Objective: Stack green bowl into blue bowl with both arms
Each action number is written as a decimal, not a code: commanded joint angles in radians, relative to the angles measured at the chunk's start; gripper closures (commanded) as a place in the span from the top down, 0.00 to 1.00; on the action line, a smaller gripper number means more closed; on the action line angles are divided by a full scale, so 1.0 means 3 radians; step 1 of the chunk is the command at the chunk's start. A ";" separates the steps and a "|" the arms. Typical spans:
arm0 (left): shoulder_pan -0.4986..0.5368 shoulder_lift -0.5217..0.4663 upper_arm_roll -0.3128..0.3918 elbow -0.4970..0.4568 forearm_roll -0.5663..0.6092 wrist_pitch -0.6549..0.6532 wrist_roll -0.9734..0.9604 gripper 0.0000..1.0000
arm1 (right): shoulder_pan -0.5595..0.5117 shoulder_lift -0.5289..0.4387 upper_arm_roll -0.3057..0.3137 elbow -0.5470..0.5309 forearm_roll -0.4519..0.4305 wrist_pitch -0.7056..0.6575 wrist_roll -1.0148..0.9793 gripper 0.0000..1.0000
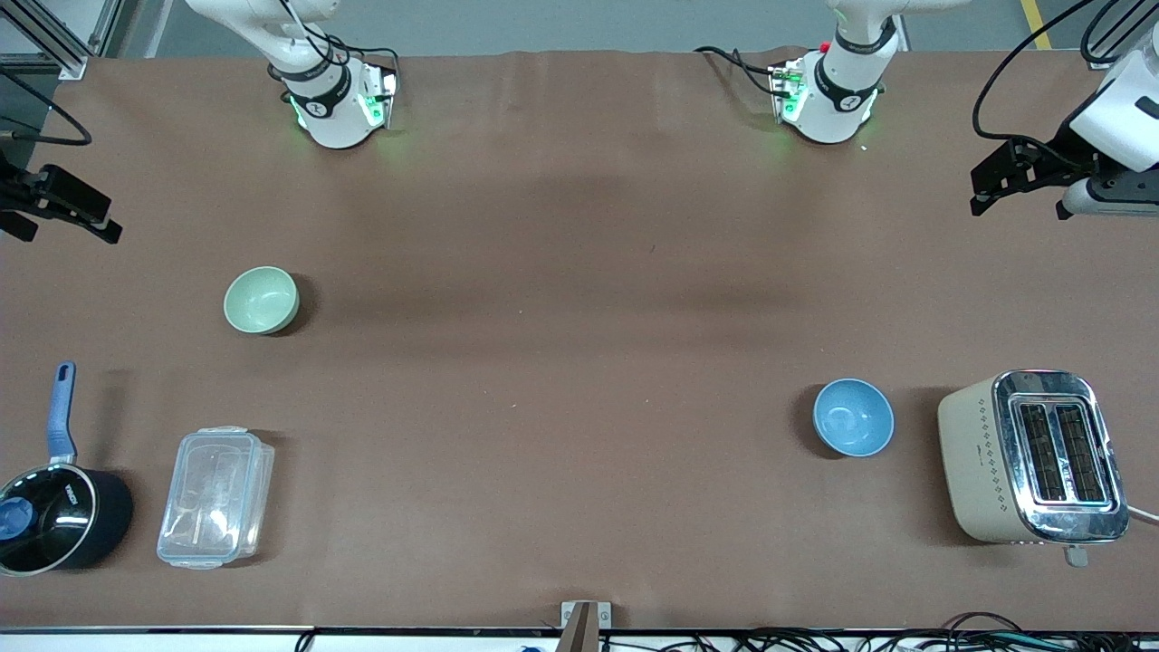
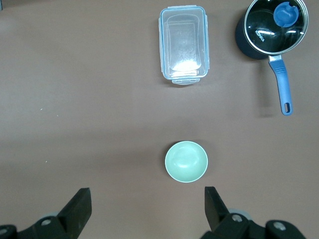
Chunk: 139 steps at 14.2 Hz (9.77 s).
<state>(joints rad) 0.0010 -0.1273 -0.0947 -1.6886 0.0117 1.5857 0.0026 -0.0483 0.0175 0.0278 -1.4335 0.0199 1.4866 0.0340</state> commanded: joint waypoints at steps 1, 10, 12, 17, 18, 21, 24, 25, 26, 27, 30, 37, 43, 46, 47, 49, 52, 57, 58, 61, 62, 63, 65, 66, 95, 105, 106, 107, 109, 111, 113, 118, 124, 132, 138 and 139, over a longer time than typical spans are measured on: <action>0.0007 0.0025 0.0024 0.0065 -0.0059 -0.0009 0.0058 1.00 | -0.0043 -0.0018 0.0020 -0.0033 0.0005 0.0035 -0.0026 1.00; 0.0176 0.0812 0.0009 0.0265 -0.0085 0.0429 0.0032 1.00 | -0.0048 -0.0023 0.0020 -0.0074 0.0005 0.0035 -0.0026 0.99; 0.0155 0.1037 -0.0001 0.0229 -0.0009 0.0690 0.0007 1.00 | -0.0079 -0.0028 0.0015 -0.0155 0.0005 0.0061 -0.0036 0.99; 0.0186 0.1380 -0.0001 -0.0261 0.0063 0.1738 0.0002 1.00 | -0.0447 -0.0033 0.0009 -0.0896 0.0005 0.0474 -0.0042 0.98; 0.0191 0.1487 0.0004 -0.0322 0.0129 0.1953 0.0002 1.00 | -0.0559 -0.0023 0.0009 -0.1085 0.0005 0.0642 -0.0042 0.98; 0.0191 0.1753 0.0004 -0.0364 0.0176 0.2276 -0.0039 1.00 | -0.0749 0.0023 0.0015 -0.1606 0.0010 0.1245 -0.0154 0.98; 0.0191 0.1983 0.0004 -0.0369 0.0176 0.2511 -0.0039 0.97 | -0.0820 0.0278 0.0015 -0.1853 0.0010 0.1666 -0.0230 0.94; 0.0191 0.2045 0.0004 -0.0364 0.0176 0.2558 -0.0039 0.92 | -0.0851 0.0385 0.0015 -0.1859 0.0010 0.1702 -0.0266 0.93; 0.0191 0.2106 0.0009 -0.0359 0.0176 0.2619 -0.0039 0.88 | -0.0912 0.0488 0.0020 -0.1859 0.0021 0.1712 -0.0312 0.93; 0.0191 0.2162 0.0009 -0.0359 0.0176 0.2690 -0.0039 0.84 | -0.0958 0.0580 0.0020 -0.1859 0.0142 0.1717 -0.0414 0.92; 0.0191 0.2341 0.0014 -0.0354 0.0176 0.2874 -0.0039 0.71 | -0.1137 0.0856 0.0015 -0.1869 0.0516 0.1717 -0.0894 0.92; 0.0191 0.2444 0.0014 -0.0292 0.0165 0.2916 -0.0090 0.25 | -0.1179 0.0908 0.0025 -0.2502 0.0558 0.2238 -0.1258 0.82; 0.0150 0.2419 -0.0022 -0.0292 0.0176 0.2885 -0.0162 0.05 | -0.1229 0.0908 0.0025 -0.2671 0.0558 0.2423 -0.1570 0.22; 0.0089 0.2306 -0.0292 -0.0287 0.0150 0.2707 -0.0380 0.01 | -0.1240 0.0893 0.0040 -0.2866 0.0563 0.2673 -0.1596 0.24; 0.0089 0.2296 -0.0434 -0.0242 0.0155 0.2615 -0.0594 0.01 | -0.1240 0.0893 0.0040 -0.2871 0.0563 0.2679 -0.1601 0.24; 0.0079 0.2301 -0.0690 -0.0140 0.0165 0.2426 -0.0953 0.00 | -0.1245 0.0888 0.0040 -0.2871 0.0563 0.2679 -0.1601 0.15; -0.0206 0.2306 -0.0875 -0.0073 0.0176 0.2405 -0.1459 0.00 | -0.1220 0.0882 0.0045 -0.2866 0.0563 0.2669 -0.1596 0.03; -0.1045 0.2546 -0.0840 0.0224 0.0211 0.2420 -0.2350 0.00 | -0.0975 0.0454 0.0045 -0.2698 0.0644 0.2113 -0.1255 0.01; -0.1173 0.2602 -0.0835 0.0265 0.0277 0.2435 -0.2416 0.00 | -0.0853 0.0352 0.0045 -0.2571 0.0644 0.1889 -0.0995 0.01; -0.1459 0.2832 -0.0835 0.0484 0.0533 0.2440 -0.2937 0.00 | -0.0596 0.0243 0.0045 -0.2457 0.0644 0.1595 -0.0610 0.02; -0.1526 0.2888 -0.0835 0.0540 0.0559 0.2440 -0.3055 0.01 | -0.0540 0.0228 0.0050 -0.2467 0.0655 0.1575 -0.0594 0.02; -0.1583 0.2919 -0.0830 0.0561 0.0569 0.2440 -0.3127 0.01 | -0.0464 0.0208 0.0050 -0.2462 0.0660 0.1544 -0.0548 0.02; -0.1609 0.2975 -0.0830 0.0556 0.0646 0.2440 -0.3169 0.01 | -0.0290 0.0212 0.0050 -0.2457 0.0721 0.1554 -0.0274 0.02; -0.1609 0.3011 -0.0835 0.0556 0.0646 0.2445 -0.3189 0.03 | -0.0167 0.0213 0.0050 -0.2457 0.0757 0.1569 -0.0089 0.02; 0.0676 0.0803 -0.0855 0.0633 0.0284 0.0202 -0.0669 1.00 | 0.2257 0.1527 0.0055 -0.1434 0.0956 0.2924 0.3170 0.04; 0.0140 0.0200 -0.0119 0.0214 -0.0018 -0.0024 -0.0142 1.00 | 0.2242 0.1594 0.0045 -0.1414 0.0946 0.2945 0.3165 0.78; 0.0069 0.0164 -0.0053 0.0178 -0.0019 -0.0065 -0.0131 1.00 | 0.2227 0.1527 0.0040 -0.1414 0.0951 0.2884 0.3154 0.79; -0.0002 0.0123 0.0013 0.0132 -0.0019 -0.0070 -0.0126 1.00 | 0.2212 0.1420 0.0020 -0.1394 0.0946 0.2721 0.3129 0.81; -0.0029 0.0087 0.0024 0.0076 -0.0019 -0.0065 -0.0131 1.00 | 0.2084 0.1292 0.0009 -0.1226 0.0911 0.2293 0.3118 0.81; -0.0029 0.0077 0.0024 0.0076 -0.0019 -0.0065 -0.0131 1.00 | 0.1911 0.1164 -0.0001 -0.0970 0.0855 0.1736 0.3093 0.81; -0.0029 0.0061 0.0004 0.0076 -0.0014 -0.0060 -0.0131 1.00 | 0.1686 0.0955 0.0004 -0.0842 0.0554 0.1310 0.2925 0.81; -0.0024 0.0066 -0.0017 0.0096 -0.0003 -0.0040 -0.0131 1.00 | 0.1062 0.0428 -0.0001 -0.0861 0.0246 0.1012 0.2057 0.81; -0.0029 0.0066 -0.0022 0.0122 -0.0014 -0.0055 -0.0126 1.00 | 0.0402 0.0116 -0.0001 -0.0862 -0.0055 0.1058 0.1023 0.83; -0.0018 0.0112 -0.0017 0.0254 -0.0003 -0.0075 -0.0121 1.00 | -0.0084 -0.0135 -0.0001 -0.0541 -0.0148 0.0753 0.0245 0.99; -0.0034 0.0184 -0.0017 0.0342 0.0007 -0.0075 -0.0142 1.00 | -0.0110 0.0130 0.0009 0.0160 -0.0163 0.0010 0.0061 1.00; -0.0034 0.0184 -0.0017 0.0342 0.0007 -0.0075 -0.0142 1.00 | -0.0085 0.0136 0.0020 0.0166 -0.0158 0.0000 0.0076 1.00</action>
<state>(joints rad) -0.0041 -0.0835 -0.1033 -1.6099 0.0210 1.5696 -0.0526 -0.0726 0.0093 0.0136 -1.4433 -0.0075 1.5211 0.0587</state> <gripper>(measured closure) 0.000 0.000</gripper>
